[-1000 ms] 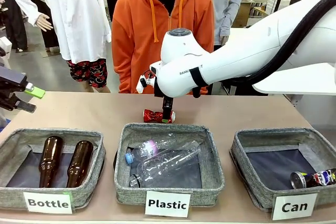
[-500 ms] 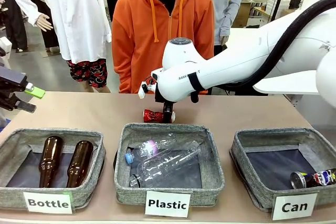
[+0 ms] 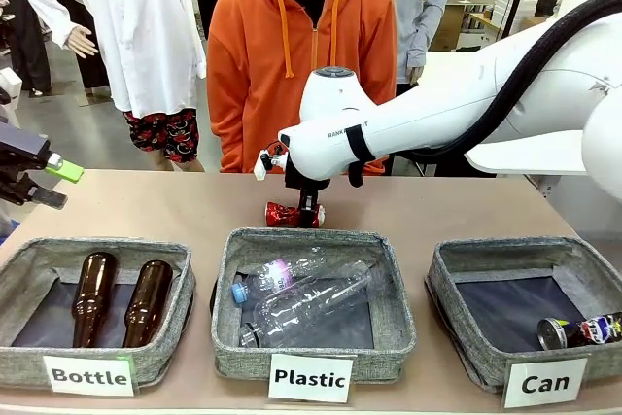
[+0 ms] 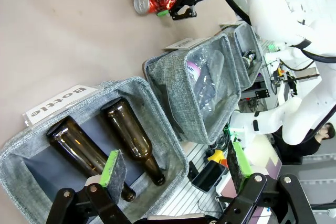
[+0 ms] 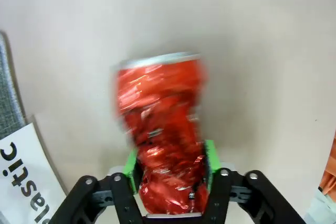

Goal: Sort the can waste into the basket.
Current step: Pick up the can waste from the table and place it in the right Fabric basket.

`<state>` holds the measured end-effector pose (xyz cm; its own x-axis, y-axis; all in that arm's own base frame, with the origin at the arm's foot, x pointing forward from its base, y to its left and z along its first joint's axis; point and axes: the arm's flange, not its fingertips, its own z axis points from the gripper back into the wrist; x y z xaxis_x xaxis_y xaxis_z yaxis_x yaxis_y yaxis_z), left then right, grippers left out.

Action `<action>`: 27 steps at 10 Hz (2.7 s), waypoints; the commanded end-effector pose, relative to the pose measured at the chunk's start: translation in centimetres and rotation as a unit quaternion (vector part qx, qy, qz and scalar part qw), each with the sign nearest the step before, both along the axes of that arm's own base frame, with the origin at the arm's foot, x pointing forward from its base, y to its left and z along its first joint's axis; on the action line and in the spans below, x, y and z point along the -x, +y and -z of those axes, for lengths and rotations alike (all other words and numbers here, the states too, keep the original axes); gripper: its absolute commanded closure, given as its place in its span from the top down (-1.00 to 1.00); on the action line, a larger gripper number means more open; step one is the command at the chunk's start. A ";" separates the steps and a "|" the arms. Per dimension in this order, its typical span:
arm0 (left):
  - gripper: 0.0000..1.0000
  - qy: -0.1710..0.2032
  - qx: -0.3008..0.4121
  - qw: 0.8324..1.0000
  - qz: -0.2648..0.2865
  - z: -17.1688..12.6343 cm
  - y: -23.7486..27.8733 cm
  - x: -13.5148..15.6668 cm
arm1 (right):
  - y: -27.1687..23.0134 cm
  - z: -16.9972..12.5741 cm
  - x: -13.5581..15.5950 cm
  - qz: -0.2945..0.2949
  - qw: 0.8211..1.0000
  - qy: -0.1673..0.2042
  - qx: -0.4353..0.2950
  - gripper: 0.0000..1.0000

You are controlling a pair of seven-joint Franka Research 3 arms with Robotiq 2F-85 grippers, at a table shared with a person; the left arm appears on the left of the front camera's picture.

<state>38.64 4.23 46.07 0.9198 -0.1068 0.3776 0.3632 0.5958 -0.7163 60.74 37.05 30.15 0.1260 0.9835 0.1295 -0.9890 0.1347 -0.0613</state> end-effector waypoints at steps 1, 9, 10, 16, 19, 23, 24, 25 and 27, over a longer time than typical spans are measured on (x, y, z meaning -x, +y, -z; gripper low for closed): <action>1.00 0.006 -0.002 1.000 0.000 -0.3 0.1 0.2 | -0.3 0.0 -0.5 -0.014 1.000 0.011 -0.008 -1.00; 1.00 0.006 -0.002 1.000 0.000 -0.3 0.1 0.2 | -1.2 -12.3 6.7 -0.022 0.996 -0.080 0.026 -1.00; 1.00 0.006 -0.002 1.000 0.000 -0.3 0.1 0.2 | -1.6 -14.9 8.7 -0.021 0.997 -0.064 0.027 -1.00; 1.00 0.006 -0.002 1.000 0.000 -0.3 0.1 0.2 | -6.8 -20.4 23.7 0.120 0.993 0.003 0.011 -1.00; 1.00 0.006 -0.002 1.000 0.000 -0.3 0.1 0.2 | -5.3 -21.5 21.5 0.079 0.997 0.007 0.022 -1.00; 1.00 0.006 -0.002 1.000 0.000 -0.3 0.1 0.2 | -7.5 -20.6 23.9 0.072 0.996 0.000 0.044 -1.00; 1.00 0.006 -0.002 1.000 0.000 -0.3 0.1 0.2 | -12.4 -20.6 26.6 0.048 0.998 0.003 0.034 -1.00; 1.00 0.006 -0.002 1.000 0.000 -0.3 0.1 0.2 | -17.3 -19.9 28.6 0.059 0.997 -0.003 0.039 -1.00; 1.00 0.006 -0.002 1.000 0.000 -0.3 0.1 0.2 | -24.7 -17.7 32.3 0.001 1.000 0.001 0.020 -1.00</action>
<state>38.63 4.25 46.14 0.9193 -0.1065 0.3789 0.3641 0.5959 -0.7158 30.89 15.95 48.25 0.2019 0.9775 0.0616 -0.9775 0.2050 -0.0494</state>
